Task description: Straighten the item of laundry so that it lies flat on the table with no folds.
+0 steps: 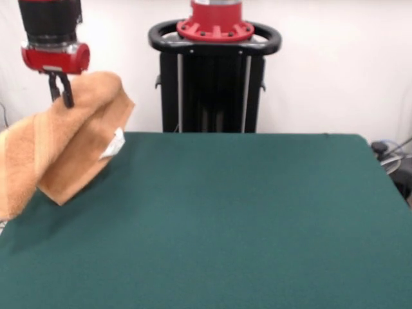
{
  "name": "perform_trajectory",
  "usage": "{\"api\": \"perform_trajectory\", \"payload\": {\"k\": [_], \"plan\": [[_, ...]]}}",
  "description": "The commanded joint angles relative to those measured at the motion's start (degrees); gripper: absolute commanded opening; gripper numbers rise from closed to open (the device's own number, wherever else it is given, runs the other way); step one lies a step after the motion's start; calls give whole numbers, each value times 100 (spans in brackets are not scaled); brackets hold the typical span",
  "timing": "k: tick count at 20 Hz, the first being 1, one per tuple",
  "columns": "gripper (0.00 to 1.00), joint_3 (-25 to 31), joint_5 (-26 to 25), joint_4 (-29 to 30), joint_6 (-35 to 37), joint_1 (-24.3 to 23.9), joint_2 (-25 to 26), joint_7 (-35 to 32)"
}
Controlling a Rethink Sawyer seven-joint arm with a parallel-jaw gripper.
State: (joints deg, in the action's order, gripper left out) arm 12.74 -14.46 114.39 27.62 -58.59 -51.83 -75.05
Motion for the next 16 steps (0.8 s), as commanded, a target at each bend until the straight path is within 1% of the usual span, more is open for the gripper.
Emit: {"api": "perform_trajectory", "payload": {"k": [1, 4, 7, 9, 10, 12, 16], "plan": [[0, 622, 243, -578, 1961, -82, -1083, 1000], [0, 731, 162, -1076, 2601, -110, -1133, 1141], [0, 889, 51, -1427, 2887, -176, -1056, 1231], [0, 990, -30, -1617, 2985, -222, -867, 1269], [0, 1034, -74, -1704, 2981, -232, -734, 1254], [0, 1112, -140, -1699, 2768, -276, -467, 1207], [0, 1181, -300, -1454, 2059, -392, 40, 1077]]}}
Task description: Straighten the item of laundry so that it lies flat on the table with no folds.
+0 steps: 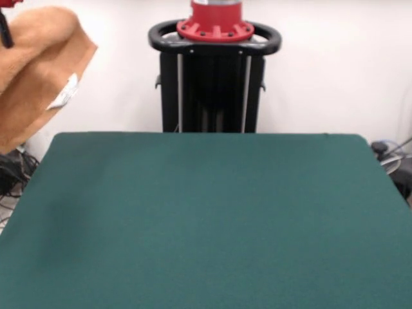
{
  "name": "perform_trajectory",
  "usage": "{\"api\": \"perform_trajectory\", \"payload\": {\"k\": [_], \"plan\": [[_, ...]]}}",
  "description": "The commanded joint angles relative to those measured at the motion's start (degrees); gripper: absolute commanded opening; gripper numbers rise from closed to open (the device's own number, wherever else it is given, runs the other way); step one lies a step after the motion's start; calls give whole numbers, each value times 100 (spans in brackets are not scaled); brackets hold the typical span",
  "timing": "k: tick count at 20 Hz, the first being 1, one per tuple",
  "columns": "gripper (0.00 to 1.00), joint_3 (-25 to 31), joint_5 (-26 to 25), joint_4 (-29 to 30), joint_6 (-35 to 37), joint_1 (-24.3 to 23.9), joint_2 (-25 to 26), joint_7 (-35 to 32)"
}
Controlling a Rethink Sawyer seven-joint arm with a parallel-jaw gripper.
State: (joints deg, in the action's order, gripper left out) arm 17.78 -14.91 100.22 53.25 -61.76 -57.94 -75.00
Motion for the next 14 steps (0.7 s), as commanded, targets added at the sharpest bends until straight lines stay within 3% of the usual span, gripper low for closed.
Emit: {"api": "perform_trajectory", "payload": {"k": [1, 8, 14], "plan": [[0, 698, -303, 26, -659, -115, 734, 1054], [0, 857, -598, 426, -1396, -438, 1205, 923], [0, 997, -796, 886, -1680, -597, 1140, 754]]}}
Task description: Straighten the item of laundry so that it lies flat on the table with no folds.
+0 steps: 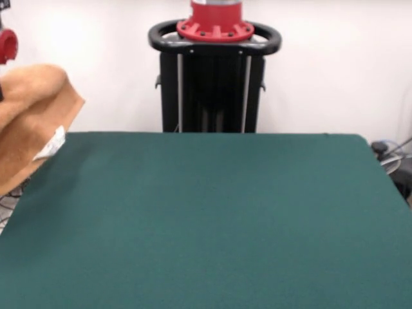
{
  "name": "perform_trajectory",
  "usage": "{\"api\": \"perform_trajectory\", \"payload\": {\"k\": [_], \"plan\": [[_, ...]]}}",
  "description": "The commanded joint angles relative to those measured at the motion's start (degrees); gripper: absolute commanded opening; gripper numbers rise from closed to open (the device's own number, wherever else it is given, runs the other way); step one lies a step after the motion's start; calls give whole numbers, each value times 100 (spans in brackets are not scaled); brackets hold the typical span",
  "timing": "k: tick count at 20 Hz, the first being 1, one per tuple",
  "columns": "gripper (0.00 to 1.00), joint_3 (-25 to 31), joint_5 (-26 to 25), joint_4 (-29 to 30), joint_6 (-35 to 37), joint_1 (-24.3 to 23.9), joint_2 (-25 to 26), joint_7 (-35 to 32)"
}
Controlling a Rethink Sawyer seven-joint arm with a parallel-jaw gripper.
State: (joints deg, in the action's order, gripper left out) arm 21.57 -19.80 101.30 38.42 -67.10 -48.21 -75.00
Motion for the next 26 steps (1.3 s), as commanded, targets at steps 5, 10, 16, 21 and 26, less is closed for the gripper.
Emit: {"api": "perform_trajectory", "payload": {"k": [5, 10, 16, 21, 26], "plan": [[0, 745, -444, 1025, -170, -136, 124, 727], [0, 644, -668, 1487, -747, 14, 172, 143], [0, 141, -1112, 1418, -1669, 639, 930, -675], [0, -228, -1174, 1059, -2187, 1305, 1534, -1053], [0, -451, -829, 681, -2338, 1938, 1937, -1198]]}}
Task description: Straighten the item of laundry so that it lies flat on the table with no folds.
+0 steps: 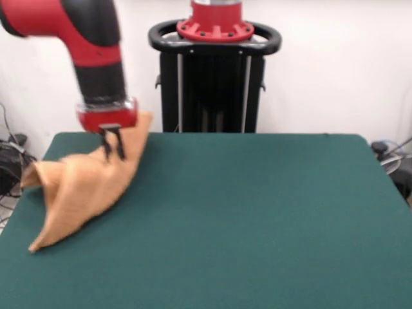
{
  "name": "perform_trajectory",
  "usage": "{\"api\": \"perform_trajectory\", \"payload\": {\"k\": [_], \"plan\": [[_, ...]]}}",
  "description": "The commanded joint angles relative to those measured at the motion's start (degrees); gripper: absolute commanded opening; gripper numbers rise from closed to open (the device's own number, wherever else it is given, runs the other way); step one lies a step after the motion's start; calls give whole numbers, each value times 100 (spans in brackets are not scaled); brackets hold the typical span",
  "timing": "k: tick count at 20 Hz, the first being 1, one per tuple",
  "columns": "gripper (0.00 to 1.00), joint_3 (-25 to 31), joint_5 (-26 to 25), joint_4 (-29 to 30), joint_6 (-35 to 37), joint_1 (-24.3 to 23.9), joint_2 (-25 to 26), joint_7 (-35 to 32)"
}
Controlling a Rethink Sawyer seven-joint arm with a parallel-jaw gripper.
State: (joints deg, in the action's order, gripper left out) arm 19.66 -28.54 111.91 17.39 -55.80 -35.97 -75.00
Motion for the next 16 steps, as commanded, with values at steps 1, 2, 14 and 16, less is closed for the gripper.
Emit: {"api": "perform_trajectory", "payload": {"k": [1, 2, 14, 16], "plan": [[0, -299, 115, -418, -250, 915, 747, -1226], [0, -320, 185, -456, -266, 1008, 784, -1250], [0, -310, 684, -569, -336, 1324, 929, -1205], [0, -284, 709, -664, -344, 1291, 1011, -1127]]}}
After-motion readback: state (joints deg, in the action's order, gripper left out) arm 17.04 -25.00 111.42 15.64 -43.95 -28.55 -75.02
